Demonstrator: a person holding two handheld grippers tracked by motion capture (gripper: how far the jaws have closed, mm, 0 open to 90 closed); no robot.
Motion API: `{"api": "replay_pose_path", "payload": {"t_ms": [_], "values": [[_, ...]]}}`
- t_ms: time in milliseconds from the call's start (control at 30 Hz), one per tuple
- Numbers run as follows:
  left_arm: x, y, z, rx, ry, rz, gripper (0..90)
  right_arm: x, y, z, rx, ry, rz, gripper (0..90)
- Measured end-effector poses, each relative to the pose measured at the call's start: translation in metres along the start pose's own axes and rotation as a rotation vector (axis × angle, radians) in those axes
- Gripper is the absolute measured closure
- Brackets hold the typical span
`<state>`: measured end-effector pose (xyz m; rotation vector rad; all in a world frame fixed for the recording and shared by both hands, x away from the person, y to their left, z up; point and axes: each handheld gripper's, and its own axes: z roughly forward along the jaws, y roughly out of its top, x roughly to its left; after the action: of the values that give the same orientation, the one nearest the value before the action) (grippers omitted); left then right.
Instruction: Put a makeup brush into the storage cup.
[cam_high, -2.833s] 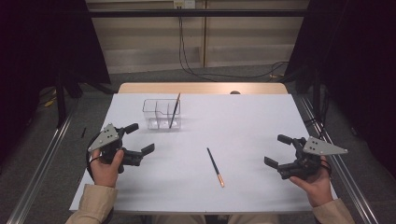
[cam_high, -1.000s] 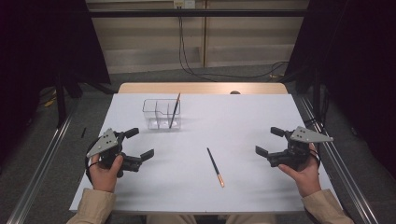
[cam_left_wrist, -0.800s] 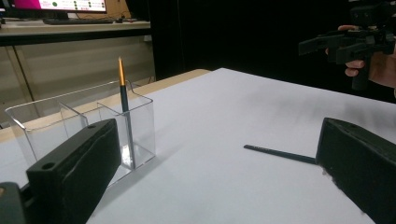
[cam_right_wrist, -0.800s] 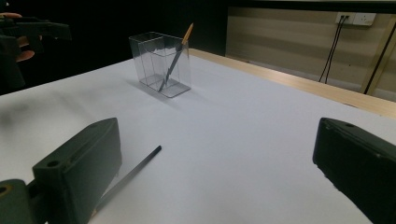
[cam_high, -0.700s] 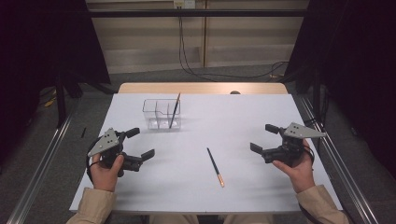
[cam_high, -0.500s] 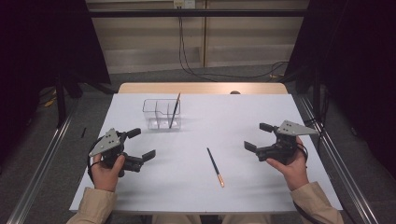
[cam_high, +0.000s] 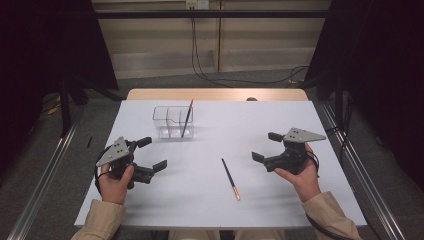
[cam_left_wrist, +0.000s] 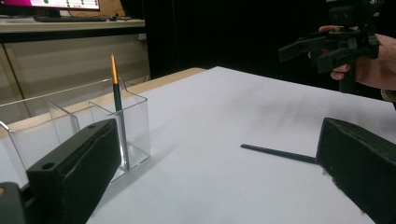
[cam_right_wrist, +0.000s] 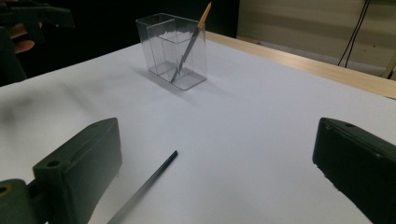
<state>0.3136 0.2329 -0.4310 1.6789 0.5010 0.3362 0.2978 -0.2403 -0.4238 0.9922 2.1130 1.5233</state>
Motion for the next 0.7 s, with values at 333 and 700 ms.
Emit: {"api": "replay_pose_path", "payload": {"t_ms": [333,700], "values": [[0.000,0.001,0.008,-0.001,-0.025,0.003,0.0,0.006,0.004,0.011,0.079,-0.002,-0.005,0.9],[0.001,0.003,0.014,0.000,-0.036,0.006,0.0,0.014,0.006,0.027,0.147,0.018,-0.017,0.9]]}}
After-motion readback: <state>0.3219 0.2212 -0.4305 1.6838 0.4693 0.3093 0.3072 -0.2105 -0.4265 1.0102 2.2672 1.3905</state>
